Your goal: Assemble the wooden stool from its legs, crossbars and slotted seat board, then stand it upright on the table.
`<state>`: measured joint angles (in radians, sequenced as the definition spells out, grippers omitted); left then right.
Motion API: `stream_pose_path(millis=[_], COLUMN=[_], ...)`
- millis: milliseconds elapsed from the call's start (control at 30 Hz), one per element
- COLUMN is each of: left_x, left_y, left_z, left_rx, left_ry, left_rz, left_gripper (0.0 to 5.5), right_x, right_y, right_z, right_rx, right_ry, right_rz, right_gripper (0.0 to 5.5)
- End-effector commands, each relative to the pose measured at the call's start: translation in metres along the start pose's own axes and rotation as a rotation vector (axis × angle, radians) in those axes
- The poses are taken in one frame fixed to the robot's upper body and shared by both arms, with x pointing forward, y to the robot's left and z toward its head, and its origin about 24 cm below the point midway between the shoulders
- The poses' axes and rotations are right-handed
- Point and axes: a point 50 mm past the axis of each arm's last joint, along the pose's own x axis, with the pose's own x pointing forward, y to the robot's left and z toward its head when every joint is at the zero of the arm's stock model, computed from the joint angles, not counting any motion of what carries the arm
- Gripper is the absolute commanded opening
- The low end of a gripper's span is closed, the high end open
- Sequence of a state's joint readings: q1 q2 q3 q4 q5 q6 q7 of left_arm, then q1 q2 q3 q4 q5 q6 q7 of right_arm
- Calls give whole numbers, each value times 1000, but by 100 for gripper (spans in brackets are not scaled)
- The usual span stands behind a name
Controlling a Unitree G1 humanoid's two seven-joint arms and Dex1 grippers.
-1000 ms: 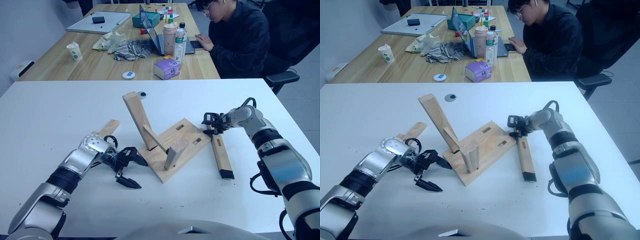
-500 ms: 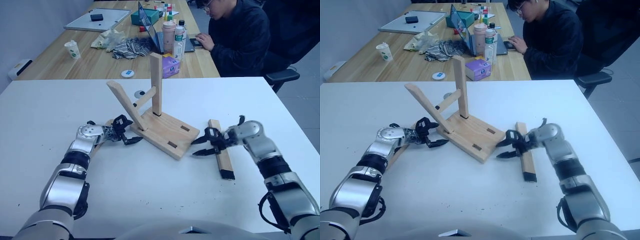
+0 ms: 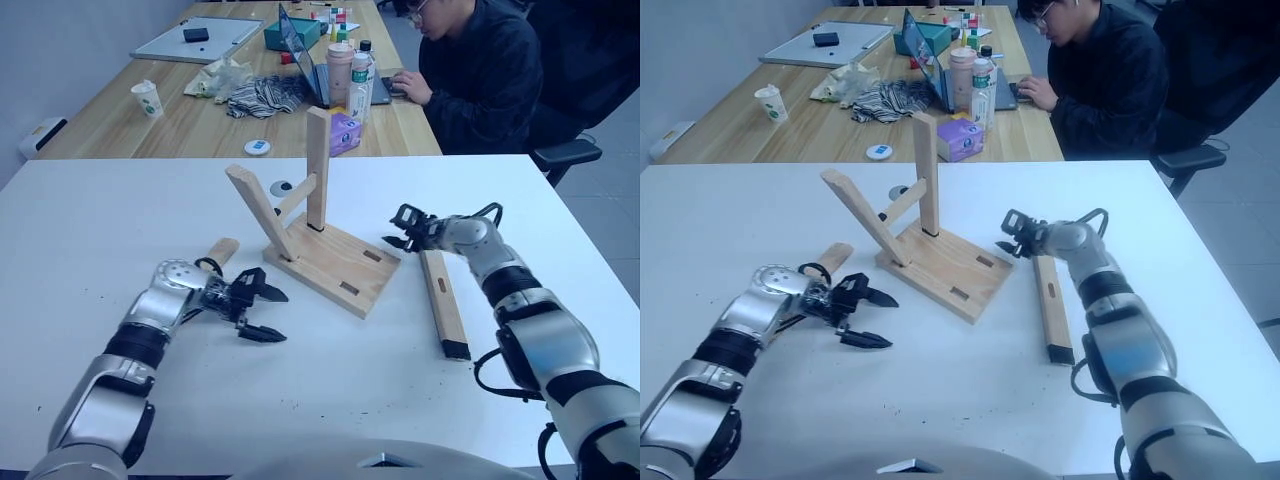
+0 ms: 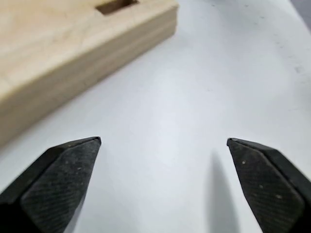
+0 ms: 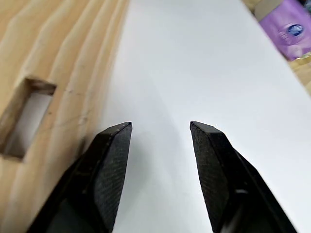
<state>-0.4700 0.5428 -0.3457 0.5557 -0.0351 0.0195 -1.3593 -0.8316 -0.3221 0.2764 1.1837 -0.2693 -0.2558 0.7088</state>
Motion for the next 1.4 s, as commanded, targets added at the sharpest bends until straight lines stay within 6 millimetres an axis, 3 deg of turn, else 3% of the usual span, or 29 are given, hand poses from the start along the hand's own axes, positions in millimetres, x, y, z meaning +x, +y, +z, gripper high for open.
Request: stream_pose_path(millis=[33,233,433,533,633,733,900,1033,1400], left_x=[10,9,-5,-56,-117,-161,-174,-186,-160], left_y=[5,0,9,21,25,22,7,6,-20], left_z=[-31,-33,-23,-3,23,4,-59,-79,-115], left_rx=[24,18,24,33,-60,-152,-315,-339,-280], left_ry=[251,183,120,-1,-253,-279,-134,-76,108], left_rz=[85,57,139,334,524,727,913,1088,963], left_gripper=[479,479,479,479,479,479,479,479,479], right_x=[6,-5,-20,-46,-79,-108,-122,-123,-124], right_y=[22,40,35,11,-3,-2,9,13,17], right_z=[0,2,5,3,-3,-13,-23,-24,-28], right_rx=[14,6,26,31,88,166,244,259,270], right_ry=[-49,-154,-201,-219,-258,-275,-261,-255,-237], right_rz=[213,424,332,202,68,-58,-131,-134,-135], right_gripper=[223,223,223,223,223,223,223,223,223])
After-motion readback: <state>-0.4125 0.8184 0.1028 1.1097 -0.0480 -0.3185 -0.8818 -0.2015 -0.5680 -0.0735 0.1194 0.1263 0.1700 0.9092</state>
